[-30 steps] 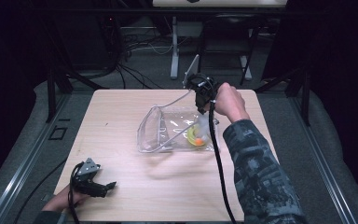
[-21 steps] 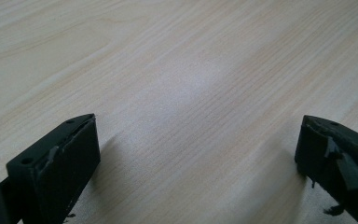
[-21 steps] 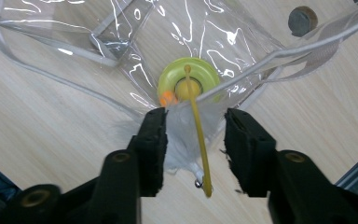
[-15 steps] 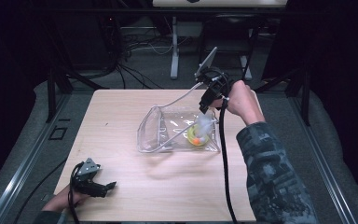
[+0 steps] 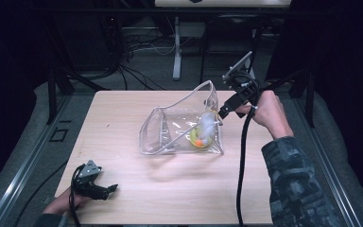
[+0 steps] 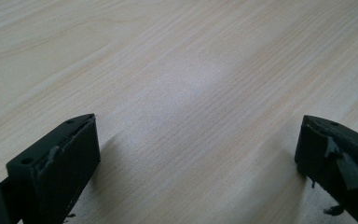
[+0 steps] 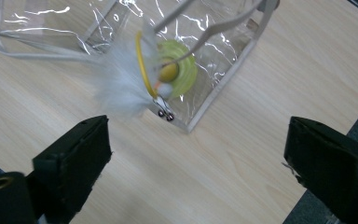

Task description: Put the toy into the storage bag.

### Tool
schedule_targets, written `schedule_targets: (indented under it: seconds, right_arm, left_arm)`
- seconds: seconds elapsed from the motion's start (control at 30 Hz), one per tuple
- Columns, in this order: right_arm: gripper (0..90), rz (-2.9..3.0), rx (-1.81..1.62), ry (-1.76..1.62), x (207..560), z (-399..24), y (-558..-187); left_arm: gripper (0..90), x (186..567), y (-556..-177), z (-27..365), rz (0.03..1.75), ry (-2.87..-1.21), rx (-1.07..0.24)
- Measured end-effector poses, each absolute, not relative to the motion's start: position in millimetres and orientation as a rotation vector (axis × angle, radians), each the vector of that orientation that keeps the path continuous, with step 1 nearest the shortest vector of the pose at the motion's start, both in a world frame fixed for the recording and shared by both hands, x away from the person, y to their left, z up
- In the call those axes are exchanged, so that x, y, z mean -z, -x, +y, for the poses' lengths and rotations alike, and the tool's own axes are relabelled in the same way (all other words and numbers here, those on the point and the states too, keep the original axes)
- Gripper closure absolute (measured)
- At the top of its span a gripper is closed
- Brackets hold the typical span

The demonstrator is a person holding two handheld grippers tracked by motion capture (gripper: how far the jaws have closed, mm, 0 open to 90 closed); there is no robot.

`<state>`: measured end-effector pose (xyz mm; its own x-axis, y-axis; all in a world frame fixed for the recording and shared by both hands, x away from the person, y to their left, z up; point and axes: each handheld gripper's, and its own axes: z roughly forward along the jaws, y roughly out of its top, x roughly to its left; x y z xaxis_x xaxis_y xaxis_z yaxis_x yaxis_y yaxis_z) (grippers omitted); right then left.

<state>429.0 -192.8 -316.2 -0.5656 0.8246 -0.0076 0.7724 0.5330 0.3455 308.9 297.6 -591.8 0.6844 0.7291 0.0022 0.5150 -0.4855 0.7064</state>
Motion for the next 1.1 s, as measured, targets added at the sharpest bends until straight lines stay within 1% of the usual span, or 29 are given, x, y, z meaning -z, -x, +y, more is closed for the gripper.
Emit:
schedule_targets:
  seconds: [0.03, 0.17, 0.43, 0.5, 0.63, 0.7, 0.73, 0.77, 0.8, 1.07, 1.1]
  right_arm:
    - [2.5, 2.598, -0.453, -1.378, 319, -200, -426]
    - [0.0, 2.578, -0.481, -1.385, 325, -213, -417]
    - [0.0, 2.570, -0.481, -1.410, 342, -230, -401]
    - [0.0, 2.575, -0.455, -1.403, 352, -239, -394]
    - [0.0, 2.575, -0.451, -1.424, 362, -247, -389]
    - [0.0, 2.574, -0.433, -1.449, 375, -256, -384]
    - [0.0, 2.574, -0.433, -1.449, 375, -256, -384]
    - [0.0, 2.569, -0.446, -1.475, 385, -261, -380]
    - [0.0, 2.569, -0.446, -1.475, 385, -261, -380]
    - [0.0, 2.620, -0.344, -1.521, 435, -278, -367]
    - [0.0, 2.620, -0.344, -1.521, 435, -278, -367]
  left_arm:
    - [0.1, 592, -309, 298, 0.951, -2.196, -0.395]
    - [0.1, 592, -309, 298, 0.949, -2.197, -0.396]
    - [0.1, 592, -309, 297, 0.954, -2.194, -0.395]
    - [0.1, 592, -309, 297, 0.954, -2.193, -0.395]
    - [0.1, 593, -309, 297, 0.955, -2.185, -0.407]
    - [0.1, 593, -309, 297, 0.956, -2.186, -0.406]
    - [0.1, 593, -309, 297, 0.956, -2.186, -0.406]
    - [0.1, 593, -309, 297, 0.953, -2.189, -0.407]
    - [0.1, 593, -309, 297, 0.955, -2.188, -0.407]
    - [0.1, 593, -309, 297, 0.954, -2.188, -0.406]
    - [0.1, 593, -309, 297, 0.956, -2.187, -0.406]
